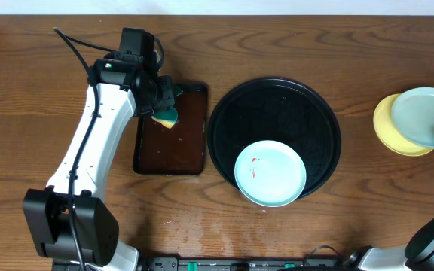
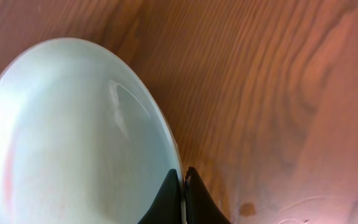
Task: Clean dirty plates on tray and stack at the side
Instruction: 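Carry the plate right and stack it on the yellow plate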
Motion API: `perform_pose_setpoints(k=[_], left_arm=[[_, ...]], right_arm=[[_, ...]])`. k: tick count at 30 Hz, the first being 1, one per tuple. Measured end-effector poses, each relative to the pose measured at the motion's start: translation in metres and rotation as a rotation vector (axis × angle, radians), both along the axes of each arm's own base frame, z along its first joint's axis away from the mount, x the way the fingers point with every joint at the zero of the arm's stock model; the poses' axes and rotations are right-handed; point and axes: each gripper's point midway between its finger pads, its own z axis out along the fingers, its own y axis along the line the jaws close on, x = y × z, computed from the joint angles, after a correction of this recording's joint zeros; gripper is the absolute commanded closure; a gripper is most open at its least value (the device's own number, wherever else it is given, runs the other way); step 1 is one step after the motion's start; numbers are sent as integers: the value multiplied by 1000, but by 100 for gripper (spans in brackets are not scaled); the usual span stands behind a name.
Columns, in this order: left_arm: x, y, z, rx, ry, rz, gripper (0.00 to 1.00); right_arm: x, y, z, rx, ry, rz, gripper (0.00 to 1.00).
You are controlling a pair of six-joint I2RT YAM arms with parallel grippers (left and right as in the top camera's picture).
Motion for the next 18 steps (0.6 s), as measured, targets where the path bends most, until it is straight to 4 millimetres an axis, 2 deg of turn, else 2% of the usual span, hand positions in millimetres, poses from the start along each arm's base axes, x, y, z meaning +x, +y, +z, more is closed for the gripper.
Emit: perform_pose_setpoints(k=[5,10,11,12,16,18], left_arm=[[0,0,0,0,0,0,92],[0,0,0,0,0,0,92],[0,0,0,0,0,0,92],[0,0,0,0,0,0,92],[0,0,0,0,0,0,92],[0,0,0,0,0,0,92]], right_arm=[[4,15,-15,34,-33,47,99],[10,25,-19,44,-41,80,98],[11,27,-19,45,-46,86,95],[13,27,-18,46,-51,88,86],[13,27,-18,50,-55,82,62],[13,28,-19,50,-53,86,56]])
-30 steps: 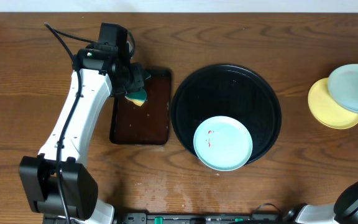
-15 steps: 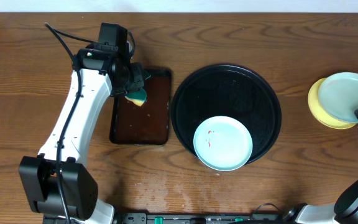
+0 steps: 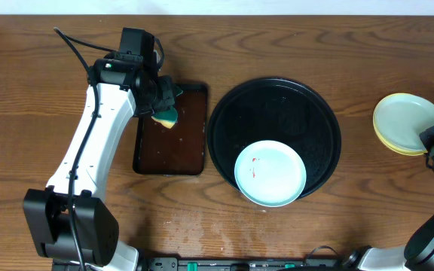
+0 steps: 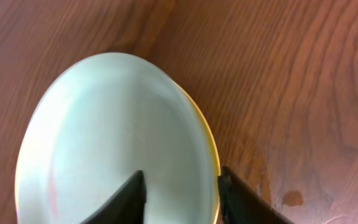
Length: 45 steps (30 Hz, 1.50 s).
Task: Clean dirty plates on tray and stack at the side
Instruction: 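Carry the plate right and stack it on the yellow plate, then move the right gripper to the rim of the remaining pale green plate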
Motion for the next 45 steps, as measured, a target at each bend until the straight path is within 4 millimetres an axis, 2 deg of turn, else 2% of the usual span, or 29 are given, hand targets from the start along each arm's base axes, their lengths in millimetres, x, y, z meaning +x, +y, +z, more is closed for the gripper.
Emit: perform_pose_setpoints(k=[5,9,11,14,17,18,19,22,25,29,33,35,40,45], left_arm=[[0,0,0,0,0,0,92],[0,0,0,0,0,0,92],[0,0,0,0,0,0,92],[0,0,0,0,0,0,92],[0,0,0,0,0,0,92],[0,0,0,0,1,0,92],[0,0,0,0,1,0,92],[-2,0,-3,1,8,0,92],[-6,1,-9,4,26,0,92],[-7,1,-11,4,32,0,92],[-6,1,-11,4,29,0,92],[-6,1,-10,4,26,0,92],[-6,1,-10,4,26,0,92],[-6,1,-10,4,26,0,92]], right_arm=[[3,5,0,3,0,44,57],[10,33,-5,56,37,153,56],[16,55,-5,91,80,228,56],[30,93,6,126,122,360,54],[45,144,18,155,148,537,53],[46,168,19,170,167,615,53],[46,181,19,181,181,658,53],[31,235,12,220,265,822,55],[15,279,8,232,338,966,65],[-10,316,3,244,430,1087,75],[-25,341,1,231,484,1162,75],[-31,347,-2,221,505,1170,75],[-56,346,-16,250,598,1124,77],[-78,340,-18,289,691,1079,81]])
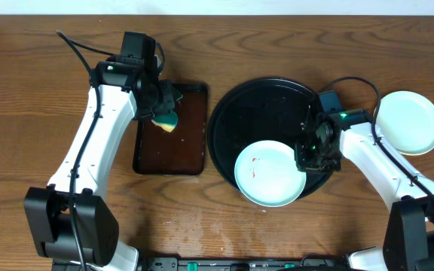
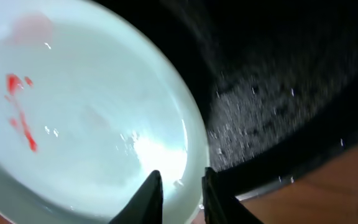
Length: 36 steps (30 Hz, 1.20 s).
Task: Clean dirty plates on tray and stack at the side
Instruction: 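Move the right gripper to the rim of the remaining pale green plate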
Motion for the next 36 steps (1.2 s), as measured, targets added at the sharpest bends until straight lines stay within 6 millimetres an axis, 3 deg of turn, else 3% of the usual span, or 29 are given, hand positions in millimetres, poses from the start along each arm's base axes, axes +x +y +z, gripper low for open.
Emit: perform_pose_setpoints(k=[8,11,17,25,30,33,36], left_arm=[[0,0,0,0,0,0,92],[0,0,0,0,0,0,92],[0,0,0,0,0,0,92],[0,0,0,0,0,0,92],[0,0,0,0,0,0,92],[0,0,0,0,0,0,92],[0,0,0,0,0,0,92]], right_arm=[[-14,-4,1,-18,63,-25,80],[-14,-4,1,-19,65,-33,86],[-20,-4,2,-26,99,-89,88],[-27,-4,1,-26,132,-133,80],[-36,1,-9,-16,146,-123,78],[-40,5,-16,4,151,-119,82],[-42,6,-18,14,158,-126,96]])
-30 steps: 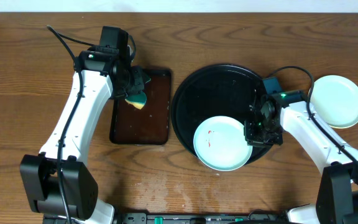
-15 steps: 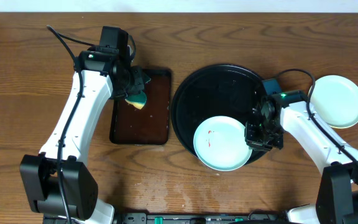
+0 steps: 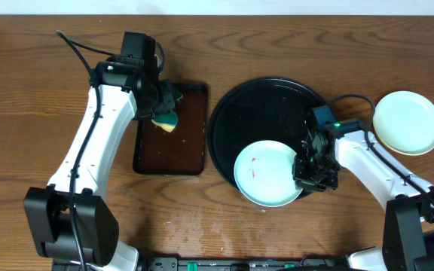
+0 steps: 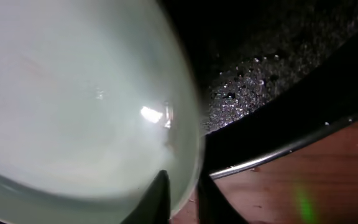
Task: Clean dirty plates on tray and stack at the side
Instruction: 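Move the right gripper to the rim of the remaining pale green plate, then slide the pale green plate to the center of the black tray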
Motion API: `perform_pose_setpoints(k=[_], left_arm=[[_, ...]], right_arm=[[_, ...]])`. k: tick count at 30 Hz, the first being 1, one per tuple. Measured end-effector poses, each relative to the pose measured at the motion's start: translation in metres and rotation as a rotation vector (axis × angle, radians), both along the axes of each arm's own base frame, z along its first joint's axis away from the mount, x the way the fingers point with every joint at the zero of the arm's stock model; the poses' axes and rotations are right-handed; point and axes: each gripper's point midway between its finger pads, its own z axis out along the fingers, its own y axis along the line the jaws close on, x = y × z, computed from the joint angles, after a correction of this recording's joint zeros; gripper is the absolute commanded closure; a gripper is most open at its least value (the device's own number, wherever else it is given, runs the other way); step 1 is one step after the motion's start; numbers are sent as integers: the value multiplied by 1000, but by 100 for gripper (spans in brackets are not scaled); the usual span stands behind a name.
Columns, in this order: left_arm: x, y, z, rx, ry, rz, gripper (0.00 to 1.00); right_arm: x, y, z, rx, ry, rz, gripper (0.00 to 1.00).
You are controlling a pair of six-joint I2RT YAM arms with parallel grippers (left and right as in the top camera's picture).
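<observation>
A pale blue plate (image 3: 268, 173) with a red smear lies at the front of the round black tray (image 3: 277, 98). My right gripper (image 3: 307, 167) is at the plate's right rim. In the right wrist view, the gripper (image 4: 182, 182) is open, one finger over the plate (image 4: 79, 93) and the other outside it, with the rim between them and a gap left. My left gripper (image 3: 163, 105) is shut on a green and yellow sponge (image 3: 167, 119) above the brown rectangular tray (image 3: 173, 150). A clean pale plate (image 3: 407, 123) sits on the table at the right.
The black tray's metal edge (image 4: 278, 152) runs just beside my right fingers, with bare wood (image 4: 328, 186) beyond it. The left arm (image 3: 89, 150) stretches across the table's left half. The right arm's cable (image 3: 353, 98) loops over the tray's right side.
My right gripper has come down closer over the stained plate's right rim, and its fingers now straddle that rim with a narrower gap. The left arm and sponge have not moved.
First my right gripper was shut on a pale plate held over a yellow plate at the right. Then that plate lay on the yellow one and the gripper was open. Later the gripper was open above the stained plate's rim on the tray, and now it straddles that rim.
</observation>
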Motion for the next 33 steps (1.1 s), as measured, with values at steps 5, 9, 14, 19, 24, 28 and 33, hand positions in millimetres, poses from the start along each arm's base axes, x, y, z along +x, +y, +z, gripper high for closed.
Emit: perform_pose_setpoints(k=[5,9,14,19,24,28,33], left_arm=[[0,0,0,0,0,0,92],[0,0,0,0,0,0,92],[0,0,0,0,0,0,92],[0,0,0,0,0,0,92],[0,0,0,0,0,0,92],[0,0,0,0,0,0,92],[0,0,0,0,0,0,92]], right_arm=[[0,2,0,10,2,-7,99],[-1,2,0,11,4,-7,99],[9,5,-1,24,-37,-8,99],[41,5,1,59,-150,-35,99],[101,-1,13,79,-392,-7,99],[130,-23,18,-29,-516,12,99],[137,-40,18,-129,-556,66,99]])
